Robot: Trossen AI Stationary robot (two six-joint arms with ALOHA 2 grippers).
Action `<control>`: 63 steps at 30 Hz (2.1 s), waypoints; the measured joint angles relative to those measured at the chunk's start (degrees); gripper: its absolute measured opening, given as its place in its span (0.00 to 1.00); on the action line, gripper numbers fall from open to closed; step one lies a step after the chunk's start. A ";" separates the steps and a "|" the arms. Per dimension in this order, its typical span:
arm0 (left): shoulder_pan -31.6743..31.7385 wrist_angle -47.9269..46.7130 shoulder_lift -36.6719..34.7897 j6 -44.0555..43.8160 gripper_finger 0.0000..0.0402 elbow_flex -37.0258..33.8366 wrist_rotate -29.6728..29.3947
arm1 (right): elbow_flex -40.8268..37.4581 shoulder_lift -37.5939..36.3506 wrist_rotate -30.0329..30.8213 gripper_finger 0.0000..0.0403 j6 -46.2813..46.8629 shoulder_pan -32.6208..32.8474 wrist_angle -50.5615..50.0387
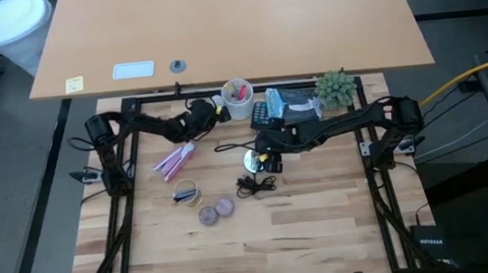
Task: Screw lightbulb
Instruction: Insert the white lightbulb into the silver lamp
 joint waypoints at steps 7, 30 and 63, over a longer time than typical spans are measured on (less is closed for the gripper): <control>0.82 -0.38 3.30 -0.15 0.49 1.74 -0.31 | 0.00 0.00 0.02 0.54 -0.04 0.00 0.38; 2.18 -2.97 5.10 -2.41 0.34 3.61 -2.08 | 0.00 0.00 0.01 0.54 -0.04 0.00 -0.27; -3.11 -21.12 -20.29 12.32 0.35 3.46 -0.94 | 0.07 -9.52 18.61 0.54 -1.36 0.02 -10.57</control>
